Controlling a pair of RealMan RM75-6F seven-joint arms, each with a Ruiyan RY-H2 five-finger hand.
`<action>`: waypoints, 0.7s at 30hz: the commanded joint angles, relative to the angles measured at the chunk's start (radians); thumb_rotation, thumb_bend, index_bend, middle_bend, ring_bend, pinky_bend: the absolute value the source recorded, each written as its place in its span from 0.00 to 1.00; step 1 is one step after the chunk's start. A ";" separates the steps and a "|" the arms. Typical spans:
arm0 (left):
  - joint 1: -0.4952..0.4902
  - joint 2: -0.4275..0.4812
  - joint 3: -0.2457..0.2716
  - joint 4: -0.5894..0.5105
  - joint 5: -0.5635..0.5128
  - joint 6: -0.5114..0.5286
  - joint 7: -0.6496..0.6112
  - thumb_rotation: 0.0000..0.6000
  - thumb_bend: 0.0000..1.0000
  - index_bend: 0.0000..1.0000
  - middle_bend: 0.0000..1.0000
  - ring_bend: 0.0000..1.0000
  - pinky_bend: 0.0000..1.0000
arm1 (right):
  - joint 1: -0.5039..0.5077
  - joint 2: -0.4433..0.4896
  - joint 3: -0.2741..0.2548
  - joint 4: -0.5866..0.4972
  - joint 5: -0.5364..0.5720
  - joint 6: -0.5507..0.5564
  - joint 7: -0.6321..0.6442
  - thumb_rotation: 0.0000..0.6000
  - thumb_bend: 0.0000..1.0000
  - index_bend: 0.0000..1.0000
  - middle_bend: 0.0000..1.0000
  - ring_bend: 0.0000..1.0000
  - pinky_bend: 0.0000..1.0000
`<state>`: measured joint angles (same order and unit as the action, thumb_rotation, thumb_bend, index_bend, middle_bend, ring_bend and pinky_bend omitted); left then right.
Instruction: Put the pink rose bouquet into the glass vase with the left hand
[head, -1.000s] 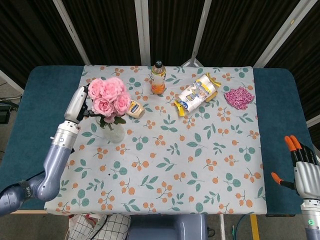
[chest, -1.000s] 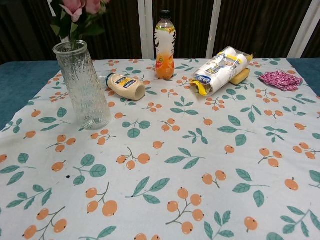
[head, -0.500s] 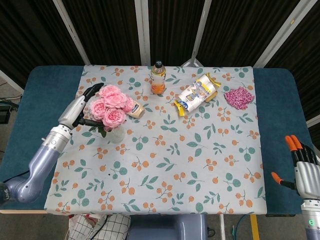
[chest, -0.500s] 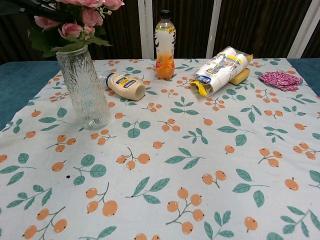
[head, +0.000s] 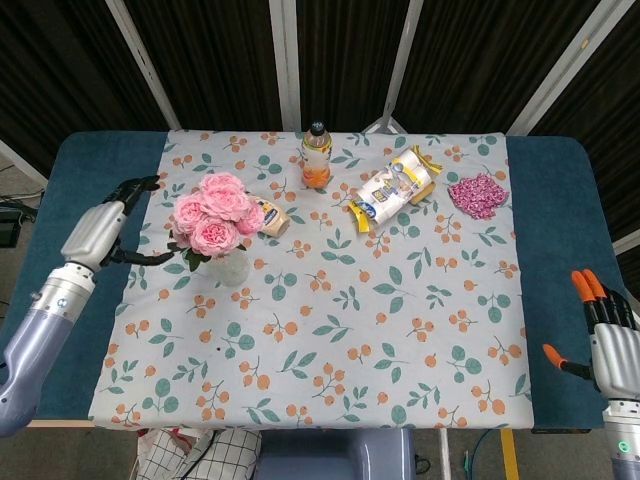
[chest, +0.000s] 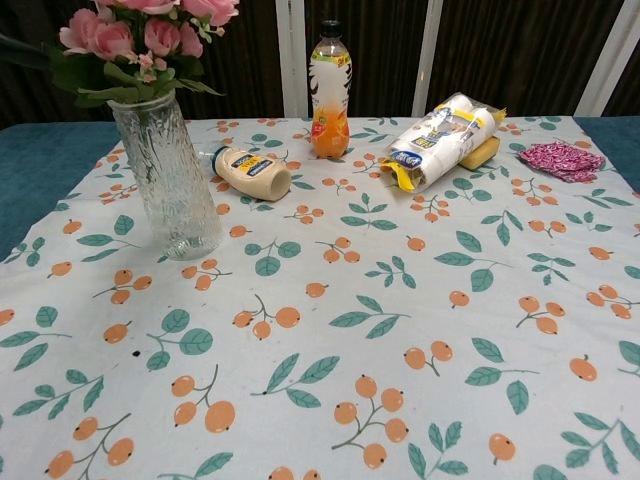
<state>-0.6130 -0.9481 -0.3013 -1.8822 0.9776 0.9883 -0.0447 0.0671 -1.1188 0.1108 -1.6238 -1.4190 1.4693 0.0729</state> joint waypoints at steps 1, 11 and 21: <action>0.095 0.030 0.059 -0.102 0.108 0.211 0.148 1.00 0.13 0.08 0.13 0.00 0.12 | 0.001 -0.002 -0.001 -0.002 -0.003 -0.001 -0.005 1.00 0.22 0.00 0.00 0.04 0.06; 0.316 -0.018 0.259 -0.146 0.297 0.473 0.334 1.00 0.13 0.10 0.12 0.00 0.09 | 0.001 0.000 -0.005 -0.004 -0.012 0.003 -0.014 1.00 0.22 0.00 0.00 0.04 0.06; 0.444 -0.223 0.341 0.126 0.457 0.618 0.203 1.00 0.13 0.11 0.12 0.00 0.08 | -0.002 -0.001 -0.009 0.011 -0.056 0.038 -0.026 1.00 0.22 0.00 0.00 0.04 0.06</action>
<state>-0.2002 -1.1201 0.0137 -1.8222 1.3863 1.5787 0.2136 0.0651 -1.1180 0.1028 -1.6177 -1.4691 1.5022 0.0491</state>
